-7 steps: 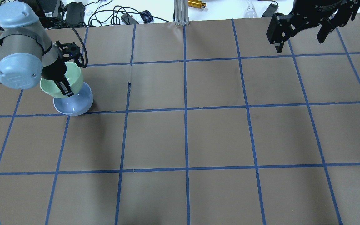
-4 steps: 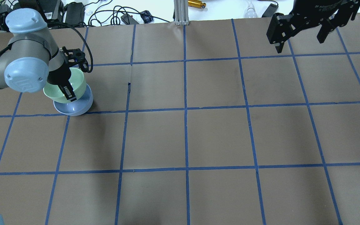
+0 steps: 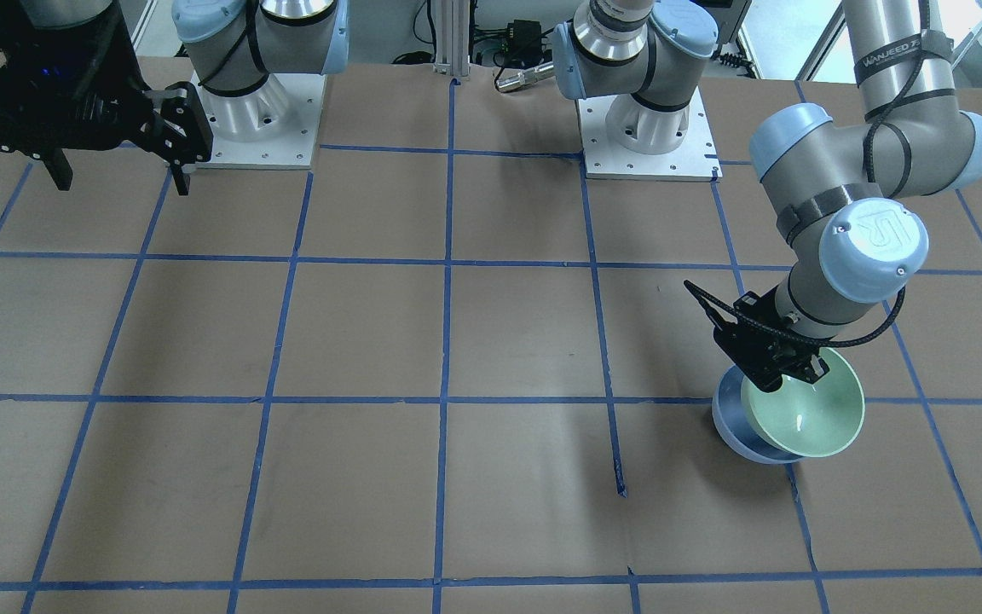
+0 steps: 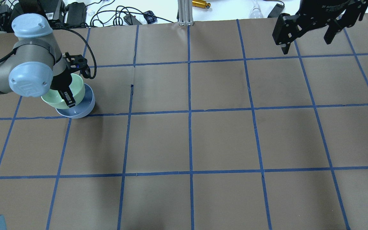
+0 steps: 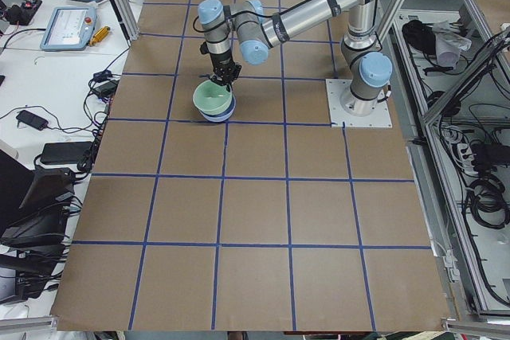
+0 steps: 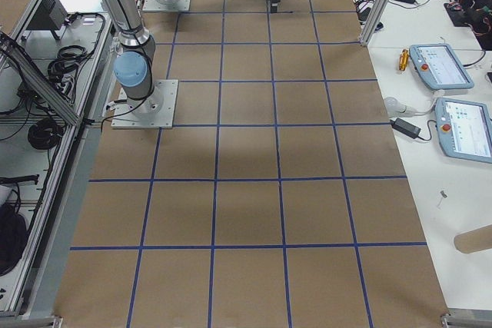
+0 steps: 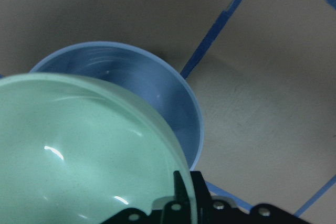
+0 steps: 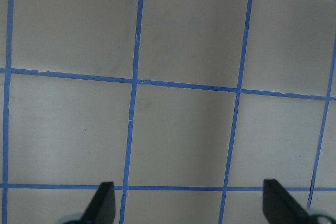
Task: Stack green bowl on blue bowl
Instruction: 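Lower the green bowl into the blue bowl with the left gripper, then open the left gripper to release the green bowl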
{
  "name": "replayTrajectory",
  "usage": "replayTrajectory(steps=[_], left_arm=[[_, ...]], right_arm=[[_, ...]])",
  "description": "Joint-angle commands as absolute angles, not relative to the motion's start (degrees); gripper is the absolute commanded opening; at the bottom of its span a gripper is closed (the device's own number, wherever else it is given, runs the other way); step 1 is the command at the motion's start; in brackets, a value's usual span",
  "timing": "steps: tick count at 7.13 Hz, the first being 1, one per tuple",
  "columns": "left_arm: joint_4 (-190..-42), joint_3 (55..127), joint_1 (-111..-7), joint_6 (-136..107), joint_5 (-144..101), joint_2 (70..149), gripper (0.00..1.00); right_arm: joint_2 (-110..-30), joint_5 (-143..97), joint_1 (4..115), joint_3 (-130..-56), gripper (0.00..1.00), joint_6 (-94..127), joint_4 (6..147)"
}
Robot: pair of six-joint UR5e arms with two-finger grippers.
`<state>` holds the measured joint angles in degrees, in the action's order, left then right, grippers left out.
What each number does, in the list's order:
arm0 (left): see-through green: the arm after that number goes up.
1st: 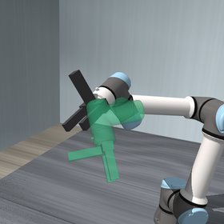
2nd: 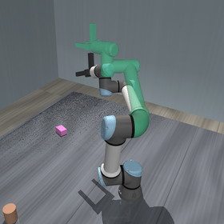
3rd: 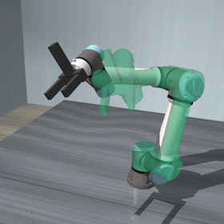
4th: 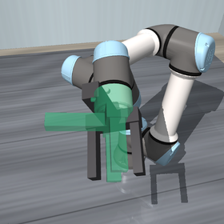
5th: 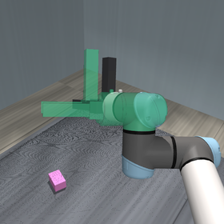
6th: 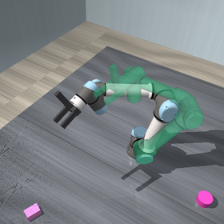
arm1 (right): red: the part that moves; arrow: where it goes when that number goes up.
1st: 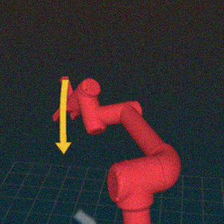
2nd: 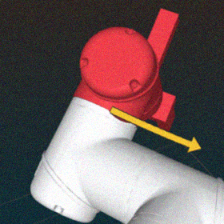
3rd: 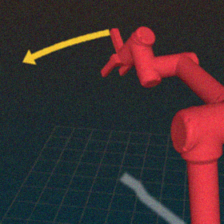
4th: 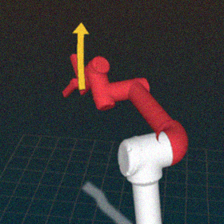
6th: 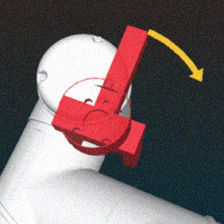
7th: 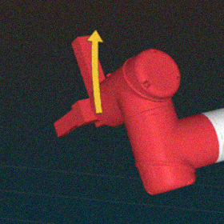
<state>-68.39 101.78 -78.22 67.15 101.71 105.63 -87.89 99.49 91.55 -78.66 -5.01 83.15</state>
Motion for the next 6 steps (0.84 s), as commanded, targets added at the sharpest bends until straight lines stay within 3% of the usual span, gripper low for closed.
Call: replayTrajectory(steps=[1,2,4,6], left_arm=[[-68.2,101.8,-78.4,64.7,98.6,105.7,0.79],[-68.2,101.5,-78.5,63.6,97.3,105.6,0.93],[-70.7,99.9,-79.1,58.6,96.9,102.7,0.94],[-82.6,92.0,-80.5,38.2,90.9,101.3,1.0]], right_arm=[[-87.9,99.5,91.6,-78.7,1.0,-5.0,83.1],[-87.9,99.5,91.6,-78.7,1.0,-5.0,83.1],[-87.9,99.5,91.6,-78.7,1.0,-5.0,83.1],[-87.9,99.5,91.6,-78.7,1.0,-5.0,83.1]])
